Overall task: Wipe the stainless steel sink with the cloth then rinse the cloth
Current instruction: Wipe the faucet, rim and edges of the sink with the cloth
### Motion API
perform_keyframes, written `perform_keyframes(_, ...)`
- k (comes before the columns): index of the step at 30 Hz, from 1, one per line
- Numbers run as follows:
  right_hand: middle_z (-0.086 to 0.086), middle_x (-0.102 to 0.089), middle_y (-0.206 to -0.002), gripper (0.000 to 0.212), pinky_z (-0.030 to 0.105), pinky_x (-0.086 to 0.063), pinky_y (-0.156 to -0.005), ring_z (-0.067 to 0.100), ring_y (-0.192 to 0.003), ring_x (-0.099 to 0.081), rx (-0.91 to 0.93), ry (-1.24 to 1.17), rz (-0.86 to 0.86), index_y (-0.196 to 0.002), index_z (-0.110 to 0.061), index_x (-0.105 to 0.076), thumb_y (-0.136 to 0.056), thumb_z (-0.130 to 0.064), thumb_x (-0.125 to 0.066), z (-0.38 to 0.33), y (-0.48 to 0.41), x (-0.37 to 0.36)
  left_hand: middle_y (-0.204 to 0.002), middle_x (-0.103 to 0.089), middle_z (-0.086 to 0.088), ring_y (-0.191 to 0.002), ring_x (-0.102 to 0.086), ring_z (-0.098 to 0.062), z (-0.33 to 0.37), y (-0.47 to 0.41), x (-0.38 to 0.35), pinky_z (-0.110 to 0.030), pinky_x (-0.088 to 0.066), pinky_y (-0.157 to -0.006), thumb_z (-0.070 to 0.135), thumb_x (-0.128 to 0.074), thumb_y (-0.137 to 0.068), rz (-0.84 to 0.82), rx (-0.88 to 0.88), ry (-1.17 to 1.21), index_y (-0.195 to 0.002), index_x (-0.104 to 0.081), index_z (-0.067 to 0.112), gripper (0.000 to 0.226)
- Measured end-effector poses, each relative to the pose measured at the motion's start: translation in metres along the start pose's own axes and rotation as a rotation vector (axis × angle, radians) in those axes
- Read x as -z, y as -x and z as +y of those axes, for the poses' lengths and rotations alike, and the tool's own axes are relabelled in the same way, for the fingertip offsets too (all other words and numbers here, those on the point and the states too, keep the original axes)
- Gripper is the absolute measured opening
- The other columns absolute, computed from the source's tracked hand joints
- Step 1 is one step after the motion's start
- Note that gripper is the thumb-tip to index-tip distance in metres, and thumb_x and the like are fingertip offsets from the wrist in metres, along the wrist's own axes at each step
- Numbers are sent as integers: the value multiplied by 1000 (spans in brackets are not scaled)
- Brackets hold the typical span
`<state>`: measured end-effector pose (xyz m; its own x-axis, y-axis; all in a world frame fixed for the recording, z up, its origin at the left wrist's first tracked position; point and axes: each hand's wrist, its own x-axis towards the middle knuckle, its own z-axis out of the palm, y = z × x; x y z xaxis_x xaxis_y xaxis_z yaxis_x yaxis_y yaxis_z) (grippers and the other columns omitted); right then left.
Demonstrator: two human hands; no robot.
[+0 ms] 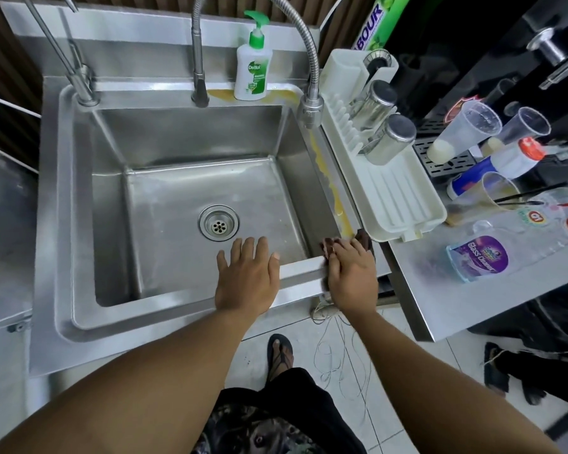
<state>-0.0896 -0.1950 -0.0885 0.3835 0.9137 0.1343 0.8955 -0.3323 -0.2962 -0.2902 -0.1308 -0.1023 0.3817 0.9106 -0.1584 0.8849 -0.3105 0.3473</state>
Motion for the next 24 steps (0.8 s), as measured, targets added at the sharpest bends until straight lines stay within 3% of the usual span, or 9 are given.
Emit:
perform_keyframes(2, 1, -70, -117, 33, 44, -43, -95, 29, -110, -57, -53, -18, 60, -108, -14, -73, -98, -22, -43, -37, 13, -15, -141, -53, -7, -134, -42, -32, 0, 0, 0, -59, -33, -108, 47, -10, -100, 4, 7, 9, -141, -46, 15, 63)
perform_keyframes(5, -2, -64, -125, 36, 44, -42, -98, 26, -116, -56, 288, -105, -94, -128, -14, -66, -101, -22, -43, -81, 45, -28, -143, -52, -6, -136, -41, -30, 0, -1, 1, -58, -33, -110, 48, -7, -99, 8, 17, 6, -142, -46, 16, 67)
perform_keyframes(8, 1, -61, -137, 39, 42, -38, -110, 26, -130, -52, 486, -88, -198, -136, -14, -63, -106, -24, -39, -41, 34, -18, -141, -53, -7, -135, -42, -31, 0, 0, 2, -58, -35, -108, 48, -9, -99, 17, 7, 12, -141, -47, 15, 66)
perform_keyframes(10, 1, -62, -139, 40, 40, -32, -119, 24, -134, -50, 350, -23, -166, -134, -17, -65, -106, -24, -37, 1, 22, -7, -140, -53, -8, -134, -43, -33, 0, 0, 1, -58, -35, -107, 48, -10, -100, 15, 6, 20, -141, -47, 14, 65)
perform_keyframes(13, 4, -66, -135, 42, 36, -25, -121, 30, -133, -50, -32, 34, 7, -126, -13, -70, -103, -24, -37, 41, 14, 5, -140, -53, -8, -134, -42, -33, 0, 1, 2, -59, -34, -108, 49, -10, -100, 22, 7, 16, -141, -46, 14, 65)
perform_keyframes(16, 6, -70, -127, 36, 47, -36, -111, 35, -128, -52, -262, 1, 151, -114, -7, -74, -100, -21, -44, -3, 17, -15, -139, -55, -8, -134, -43, -33, 1, -1, 2, -59, -35, -107, 48, -12, -99, 16, 19, 19, -140, -48, 13, 65)
perform_keyframes(18, 2, -70, -126, 32, 46, -40, -103, 29, -121, -55, -70, -70, 116, -116, -10, -73, -98, -19, -48, -50, 32, -22, -139, -55, -9, -135, -44, -34, 2, -1, 1, -59, -36, -107, 48, -14, -99, 17, 22, 14, -140, -50, 13, 64)
perform_keyframes(21, 0, -66, -129, 33, 39, -38, -107, 26, -121, -56, 448, -153, -131, -126, -13, -69, -98, -15, -52, -61, 50, -19, -140, -55, -9, -135, -44, -34, 1, -2, 0, -59, -36, -107, 47, -17, -100, 5, 29, 3, -140, -51, 13, 63)
perform_keyframes(24, 3, -64, -134, 31, 36, -34, -117, 24, -129, -54, 497, -121, -203, -125, -13, -69, -102, -15, -48, -12, 25, -5, -137, -57, -9, -131, -45, -34, 1, -2, 1, -58, -37, -105, 48, -16, -100, 16, 16, 6, -138, -51, 13, 62)
